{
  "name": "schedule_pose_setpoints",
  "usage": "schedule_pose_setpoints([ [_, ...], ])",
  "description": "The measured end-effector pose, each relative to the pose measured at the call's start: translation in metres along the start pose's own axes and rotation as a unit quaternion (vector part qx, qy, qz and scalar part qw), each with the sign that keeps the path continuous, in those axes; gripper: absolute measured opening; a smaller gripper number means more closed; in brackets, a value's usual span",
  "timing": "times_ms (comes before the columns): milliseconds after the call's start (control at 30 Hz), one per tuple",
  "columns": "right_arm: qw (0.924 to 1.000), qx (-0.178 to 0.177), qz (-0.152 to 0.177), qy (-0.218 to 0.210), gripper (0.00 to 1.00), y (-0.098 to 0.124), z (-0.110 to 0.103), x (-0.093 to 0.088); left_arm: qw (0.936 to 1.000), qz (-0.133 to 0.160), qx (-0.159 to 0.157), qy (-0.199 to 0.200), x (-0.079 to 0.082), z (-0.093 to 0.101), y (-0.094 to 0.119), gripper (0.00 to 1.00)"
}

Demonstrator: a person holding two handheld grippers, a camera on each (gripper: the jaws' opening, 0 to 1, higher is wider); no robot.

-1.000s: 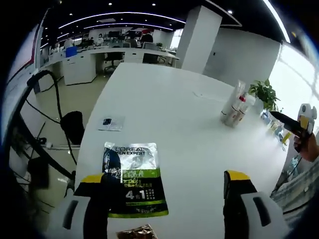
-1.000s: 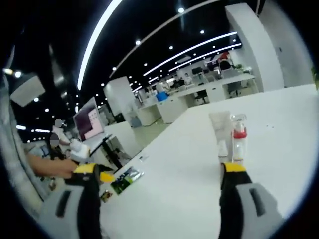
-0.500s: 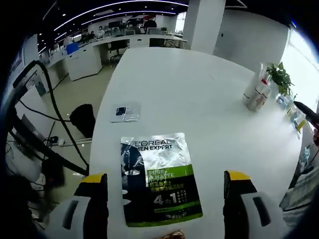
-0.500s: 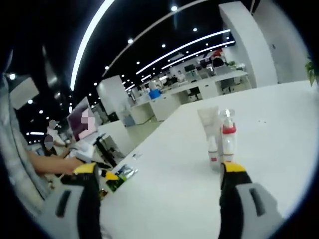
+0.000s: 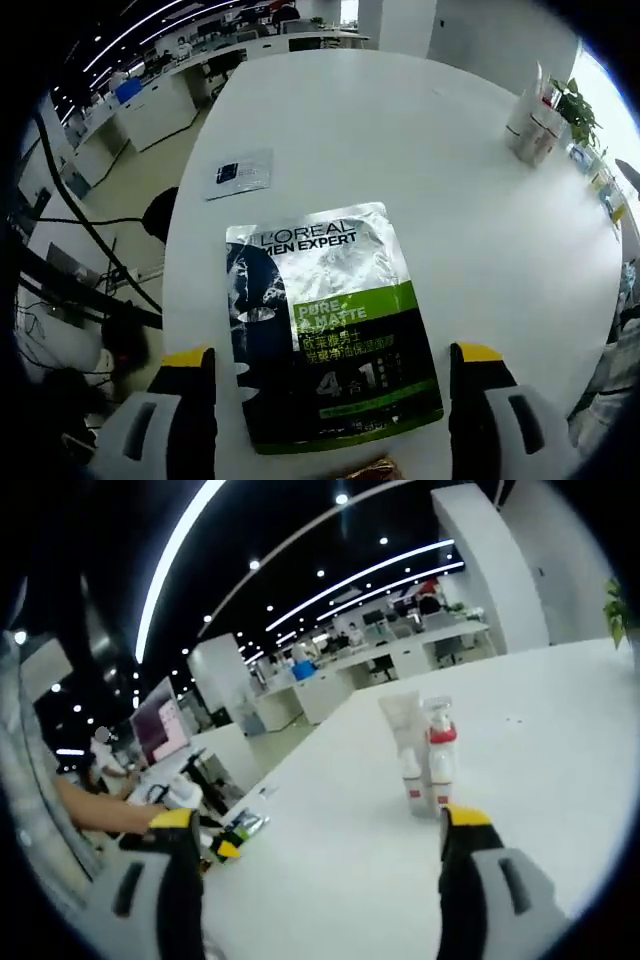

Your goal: Arrange the skincare products in the storage area until every visible bottle or jar stands upright without overlapping.

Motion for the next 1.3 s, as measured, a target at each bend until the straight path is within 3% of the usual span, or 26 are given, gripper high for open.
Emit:
schedule_pose_setpoints([
  [33,1.0,0.0,0.0,0.001,0.97,0.001,0.0,-0.001,0.9998,-0.003,0.002,0.02,-0.001,0.002,0.003,1.0],
  [367,1.0,-0.001,-0.007,0.006,0.94,0.007,-0.001,-0.012,0.9989,0.042,0.005,0.019,-0.004,0.004,0.008,0.97],
  [467,0.9998,-0.001,-0.015,0.01,0.92,0.01,-0.002,-0.018,0.9986,0.05,0.005,0.015,-0.002,0.008,0.014,0.8],
  [667,0.9997,0.002,-0.011,0.023,0.85,0.014,-0.004,-0.02,0.9986,0.05,0.004,0.015,-0.003,0.01,0.015,0.75],
  [733,0.9997,0.003,-0.012,0.022,0.85,0.015,-0.005,-0.022,0.998,0.063,-0.003,0.006,-0.001,0.012,0.018,0.61],
  [867,0.9995,0.001,-0.018,0.025,0.85,0.016,-0.005,-0.025,0.9977,0.067,0.001,0.007,-0.005,0.012,0.014,0.57],
  [900,0.9996,0.001,-0.018,0.024,0.85,0.017,-0.005,-0.026,0.9977,0.068,0.001,0.006,-0.005,0.011,0.013,0.47],
  [933,0.9996,0.002,-0.017,0.021,0.85,0.017,-0.006,-0.026,0.9976,0.069,-0.006,-0.002,-0.005,0.013,0.015,0.25],
  [967,0.9997,0.002,-0.017,0.02,0.85,0.017,-0.006,-0.026,0.9978,0.064,-0.021,-0.004,-0.007,0.015,0.014,0.18],
  [1000,0.9997,0.002,-0.017,0.02,0.85,0.018,-0.006,-0.027,0.9961,0.087,-0.014,-0.003,-0.005,0.015,0.011,0.17],
  [1133,0.9996,0.002,-0.017,0.02,0.84,0.018,-0.007,-0.028,0.996,0.086,-0.023,0.009,-0.007,0.017,0.009,0.13],
  [1233,0.9996,0.003,-0.017,0.022,0.84,0.018,-0.007,-0.028,0.9944,0.086,-0.044,0.043,-0.008,0.017,0.009,0.09],
  [1300,0.9997,0.005,-0.014,0.018,0.84,0.017,-0.008,-0.025,0.9918,0.102,-0.051,0.059,-0.007,0.021,0.009,0.08],
])
Point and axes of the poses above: the point that each gripper's makers call its tool centre point, and the gripper's own axes: y roughly backward along the fingers, z roughly to its right, x roughly out of its top, the point moved 6 cm from there along y, roughly backward along the fingers, and after that the axes turned 12 degrees about -x, right-handed, at the moved point
